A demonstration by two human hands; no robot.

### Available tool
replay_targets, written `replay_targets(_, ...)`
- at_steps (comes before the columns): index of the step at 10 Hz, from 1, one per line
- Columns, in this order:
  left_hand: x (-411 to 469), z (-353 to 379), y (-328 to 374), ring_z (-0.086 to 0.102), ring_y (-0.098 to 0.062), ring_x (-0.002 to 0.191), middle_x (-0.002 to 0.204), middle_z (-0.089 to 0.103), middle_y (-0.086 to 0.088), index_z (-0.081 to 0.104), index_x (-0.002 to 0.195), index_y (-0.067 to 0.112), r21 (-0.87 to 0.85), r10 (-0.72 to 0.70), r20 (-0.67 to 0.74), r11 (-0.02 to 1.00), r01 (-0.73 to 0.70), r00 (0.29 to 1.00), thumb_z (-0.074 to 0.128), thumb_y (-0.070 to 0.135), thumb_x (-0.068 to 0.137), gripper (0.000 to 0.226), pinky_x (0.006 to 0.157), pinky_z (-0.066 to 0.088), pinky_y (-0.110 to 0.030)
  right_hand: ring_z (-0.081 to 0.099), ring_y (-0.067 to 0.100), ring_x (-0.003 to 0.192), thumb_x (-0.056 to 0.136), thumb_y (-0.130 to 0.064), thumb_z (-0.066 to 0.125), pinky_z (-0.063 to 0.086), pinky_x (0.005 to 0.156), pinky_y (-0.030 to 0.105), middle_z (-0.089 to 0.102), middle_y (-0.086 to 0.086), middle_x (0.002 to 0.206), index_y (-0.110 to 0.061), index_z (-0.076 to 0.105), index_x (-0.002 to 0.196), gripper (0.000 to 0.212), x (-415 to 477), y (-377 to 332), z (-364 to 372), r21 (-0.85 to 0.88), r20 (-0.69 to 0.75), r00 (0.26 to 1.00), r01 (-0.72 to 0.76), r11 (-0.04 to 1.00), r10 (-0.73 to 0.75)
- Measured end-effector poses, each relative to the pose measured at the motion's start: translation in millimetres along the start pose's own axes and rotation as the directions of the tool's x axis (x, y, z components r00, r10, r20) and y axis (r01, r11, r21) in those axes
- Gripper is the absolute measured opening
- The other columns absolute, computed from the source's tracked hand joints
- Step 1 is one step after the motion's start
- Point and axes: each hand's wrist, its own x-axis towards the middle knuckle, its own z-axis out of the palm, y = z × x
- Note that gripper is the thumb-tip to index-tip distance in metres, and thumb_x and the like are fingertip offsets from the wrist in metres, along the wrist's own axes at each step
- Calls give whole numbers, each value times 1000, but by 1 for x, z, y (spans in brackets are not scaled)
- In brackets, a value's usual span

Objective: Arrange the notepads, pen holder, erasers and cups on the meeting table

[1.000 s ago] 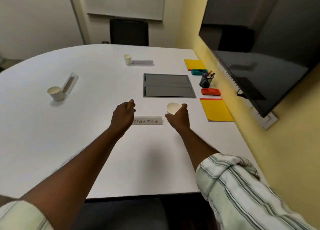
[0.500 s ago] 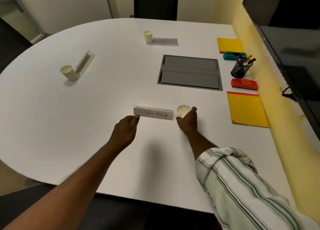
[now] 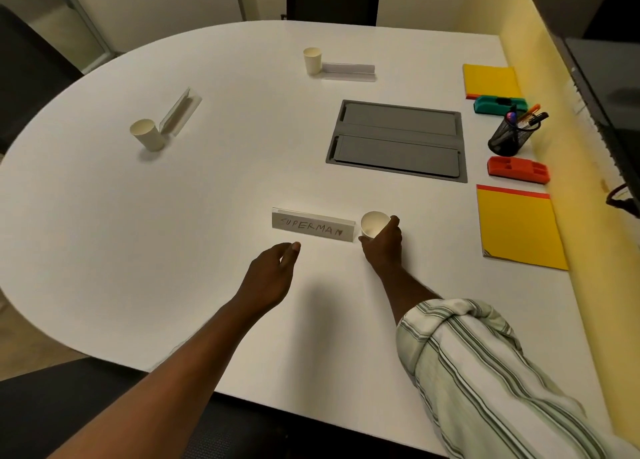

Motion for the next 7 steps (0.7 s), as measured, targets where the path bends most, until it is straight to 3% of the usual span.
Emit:
replay_targets(1,0,1,4,55,-32,87,94,63,-20,55,93,0,-14,5,-1,1000,-5,1000,29,42,101,50,70,35,-33,48,40,121,75,-12,79,42,97,44,45,22,132,-4,23,141,86,2,1,-1,0,26,1000,13,1000,-13)
replay_targets(2,-3,-1,8,47,-27,71,73,53,-13,47,81,-1,0,-16,23,1000,16,1000,29,41,101,50,62,31,-32,41,41,125,71,-15,83,38,102,44,30,22,139,-8,1,150,114,0,3,-3,-56,51,999,-5,998,7)
replay_targets(3,-5,-4,10,37,-20,63,64,42,-2,37,73,8,22,-39,18,999,38,999,29,41,101,44,55,27,-30,37,42,127,69,-17,85,39,103,48,22,20,143,-9,-6,150,122,-5,3,-7,-100,31,999,-15,995,18)
replay_targets(5,-18,-18,16,46,-25,75,76,52,-9,52,86,0,70,-1,18,998,0,1000,29,39,101,47,63,31,-32,38,38,125,71,-28,83,40,103,48,21,20,146,-6,3,150,114,-32,5,-24,-272,-76,991,83,959,-108)
replay_targets(6,-30,-34,28,57,-29,103,105,63,-9,58,116,5,90,47,27,995,-49,999,29,37,102,46,78,39,-30,43,39,120,75,-31,77,43,98,49,32,20,140,-3,20,145,95,-64,-1,-36,-247,-206,938,225,942,-278)
replay_targets(7,-40,-45,28,55,-30,114,120,61,-13,53,127,6,104,80,16,991,-81,997,29,38,102,47,88,41,-31,48,39,110,77,-30,74,45,89,50,42,19,129,-2,35,135,75,-82,-7,-40,-262,-296,873,316,912,-388)
